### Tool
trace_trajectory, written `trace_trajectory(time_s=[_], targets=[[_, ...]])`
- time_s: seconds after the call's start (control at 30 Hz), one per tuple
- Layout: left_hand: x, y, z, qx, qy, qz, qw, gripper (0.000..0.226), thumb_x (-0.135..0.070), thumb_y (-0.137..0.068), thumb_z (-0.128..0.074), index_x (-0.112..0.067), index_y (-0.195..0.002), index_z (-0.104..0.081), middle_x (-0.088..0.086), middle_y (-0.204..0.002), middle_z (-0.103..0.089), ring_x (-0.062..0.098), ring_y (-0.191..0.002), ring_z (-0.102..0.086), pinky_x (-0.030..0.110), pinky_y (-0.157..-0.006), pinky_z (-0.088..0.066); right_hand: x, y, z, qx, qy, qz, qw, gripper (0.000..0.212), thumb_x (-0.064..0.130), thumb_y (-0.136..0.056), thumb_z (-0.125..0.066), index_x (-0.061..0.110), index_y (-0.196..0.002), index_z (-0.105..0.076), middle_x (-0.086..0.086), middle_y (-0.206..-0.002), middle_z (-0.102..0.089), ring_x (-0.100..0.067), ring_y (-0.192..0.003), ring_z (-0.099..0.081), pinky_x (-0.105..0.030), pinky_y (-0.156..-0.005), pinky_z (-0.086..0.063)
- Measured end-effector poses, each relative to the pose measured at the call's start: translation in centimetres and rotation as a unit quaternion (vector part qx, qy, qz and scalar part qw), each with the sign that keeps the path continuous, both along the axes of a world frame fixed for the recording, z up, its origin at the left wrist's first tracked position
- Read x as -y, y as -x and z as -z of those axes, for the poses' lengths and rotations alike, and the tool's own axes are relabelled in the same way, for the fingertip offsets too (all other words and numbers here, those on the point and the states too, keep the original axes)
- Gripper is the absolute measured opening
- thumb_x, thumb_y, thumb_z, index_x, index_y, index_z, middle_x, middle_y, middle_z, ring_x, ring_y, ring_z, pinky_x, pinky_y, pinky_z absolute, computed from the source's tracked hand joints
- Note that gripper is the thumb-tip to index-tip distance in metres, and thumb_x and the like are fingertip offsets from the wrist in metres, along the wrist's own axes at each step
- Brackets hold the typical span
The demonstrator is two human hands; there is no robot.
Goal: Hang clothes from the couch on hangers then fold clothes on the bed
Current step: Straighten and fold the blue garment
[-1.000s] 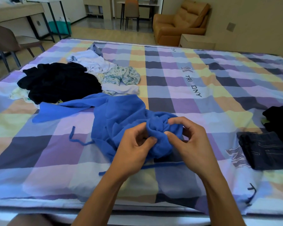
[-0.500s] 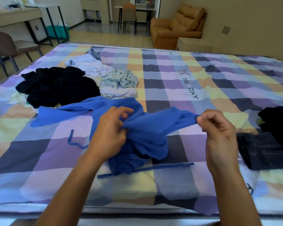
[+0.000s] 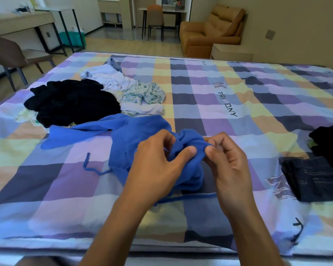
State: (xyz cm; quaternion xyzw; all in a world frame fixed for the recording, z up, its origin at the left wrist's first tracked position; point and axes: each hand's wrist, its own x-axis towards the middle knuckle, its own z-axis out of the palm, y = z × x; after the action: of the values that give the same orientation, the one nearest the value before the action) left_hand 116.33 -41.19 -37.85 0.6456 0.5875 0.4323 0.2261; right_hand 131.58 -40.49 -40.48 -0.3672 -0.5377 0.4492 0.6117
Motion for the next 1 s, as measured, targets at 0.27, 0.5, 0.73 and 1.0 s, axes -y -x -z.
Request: trace_trajectory(time_s=[0.27, 0.5, 0.73, 1.0], targets=[[-0.4, 0.4, 1.8, 0.41, 0.164, 0.104, 0.891, 0.029, -0.008, -0.102, -0.047, -0.013, -0.088, -0.072, 0.003, -0.089, -0.069, 0.017, -0.089, -0.062, 0.029, -0.073, -0.058, -0.5, -0.6, 0.6, -0.046, 0.036, 0.07, 0.996, 0.024, 0.008, -0.084, -0.058, 0.011, -0.065, -0.042, -0.016, -0.062, -0.032, -0.015, -0.058, -0.03, -0.029, -0.055, -0.026], [-0.4, 1.2, 1.1, 0.695, 0.245, 0.164, 0.656, 0.053, -0.016, -0.09, -0.043, 0.004, -0.136, -0.058, 0.018, -0.137, -0.062, 0.032, -0.132, -0.056, 0.046, -0.109, -0.045, -1.9, -0.4, 2.2, 0.121, 0.025, 0.211, 0.97, 0.022, 0.001, -0.083, -0.06, 0.0, -0.067, -0.046, -0.017, -0.059, -0.048, -0.022, -0.053, -0.041, -0.036, -0.049, -0.036], [-1.0, 1.4, 1.6, 0.662, 0.273, 0.077, 0.694, 0.044, -0.027, -0.1, -0.045, -0.003, -0.132, -0.063, 0.015, -0.131, -0.067, 0.03, -0.124, -0.062, 0.043, -0.106, -0.05, -1.4, 0.9, 1.1, 0.249, -0.001, 0.18, 0.952, 0.022, -0.005, -0.08, -0.063, 0.015, -0.075, -0.054, 0.003, -0.071, -0.058, -0.011, -0.064, -0.053, -0.021, -0.058, -0.042], [-0.1, 0.4, 1.0, 0.561, 0.263, 0.006, 0.785, 0.043, -0.045, -0.097, -0.054, -0.011, -0.11, -0.075, 0.01, -0.108, -0.077, 0.023, -0.102, -0.074, 0.039, -0.091, -0.054, 0.3, 1.5, -1.4, 0.29, -0.085, 0.045, 0.952, 0.02, 0.015, -0.09, -0.057, 0.022, -0.088, -0.076, 0.007, -0.095, -0.056, -0.016, -0.096, -0.06, -0.016, -0.08, -0.042]])
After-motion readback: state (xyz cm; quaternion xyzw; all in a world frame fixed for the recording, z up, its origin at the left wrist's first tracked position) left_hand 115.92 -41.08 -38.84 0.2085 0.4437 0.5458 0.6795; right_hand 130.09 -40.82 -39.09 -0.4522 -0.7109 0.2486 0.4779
